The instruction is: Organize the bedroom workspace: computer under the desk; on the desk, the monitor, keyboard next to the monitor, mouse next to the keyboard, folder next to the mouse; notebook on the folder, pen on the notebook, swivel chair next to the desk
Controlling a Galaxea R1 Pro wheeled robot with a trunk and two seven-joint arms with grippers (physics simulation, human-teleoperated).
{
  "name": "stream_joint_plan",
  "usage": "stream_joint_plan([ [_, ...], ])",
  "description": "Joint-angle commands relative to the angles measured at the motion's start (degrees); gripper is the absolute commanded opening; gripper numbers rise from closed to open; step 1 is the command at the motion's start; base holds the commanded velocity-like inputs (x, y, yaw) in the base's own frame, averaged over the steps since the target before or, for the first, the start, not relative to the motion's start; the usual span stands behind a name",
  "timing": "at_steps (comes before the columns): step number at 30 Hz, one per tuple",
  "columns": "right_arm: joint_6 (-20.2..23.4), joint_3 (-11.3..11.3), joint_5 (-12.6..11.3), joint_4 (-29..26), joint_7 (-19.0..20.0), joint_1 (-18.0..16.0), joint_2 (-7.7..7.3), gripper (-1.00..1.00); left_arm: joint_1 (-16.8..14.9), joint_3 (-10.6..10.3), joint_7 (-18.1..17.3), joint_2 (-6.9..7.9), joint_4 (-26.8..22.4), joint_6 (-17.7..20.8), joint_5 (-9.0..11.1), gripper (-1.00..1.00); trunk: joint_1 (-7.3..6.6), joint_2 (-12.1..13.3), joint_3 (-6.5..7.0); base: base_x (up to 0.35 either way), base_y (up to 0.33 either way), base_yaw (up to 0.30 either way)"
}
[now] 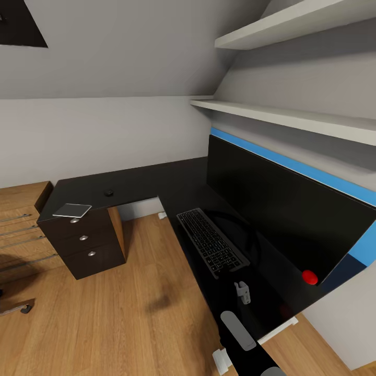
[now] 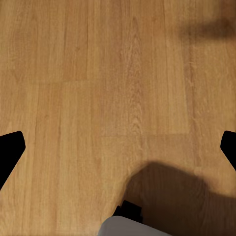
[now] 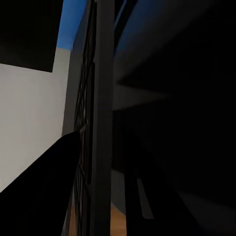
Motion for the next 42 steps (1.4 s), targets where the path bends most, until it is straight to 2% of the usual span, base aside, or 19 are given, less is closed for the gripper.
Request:
stream_joint_plan([
  [1,-0.3,0.1,-0.6,0.0,0.5,-0.1,0.00,-1.00,0.0,-0.4,0.4,0.03,0.0,-0.3,0.6,1.00,0.00,0.0,-0.06,0.000,0.000,0.000],
  [2,-0.3,0.1,-0.6,0.0,0.5,-0.1,0.00,1.00,0.0,-0.4,0.4,0.04,0.0,-0.3,0.6,1.00,0.00,0.0,-0.06,0.000,0.000,0.000],
  [19,-0.3,0.1,-0.5,0.0,0.5,-0.1,0.00,1.00,0.0,-0.4,0.4,0.01,0.0,-0.3,0.5,1.00,0.00,0.0,-0.06,0.000,-0.001,0.000],
  [35,-0.3,0.1,-0.5,0.0,0.5,-0.1,0.00,1.00,0.0,-0.4,0.4,0.03,0.0,-0.3,0.5,1.00,0.00,0.0,-0.06,-0.002,-0.073,0.000],
  [42,-0.2,0.1,-0.5,0.0,0.5,-0.1,0.00,1.00,0.0,-0.4,0.4,0.06,0.0,-0.3,0.5,1.00,0.00,0.0,-0.06,-0.221,-0.001,0.000],
])
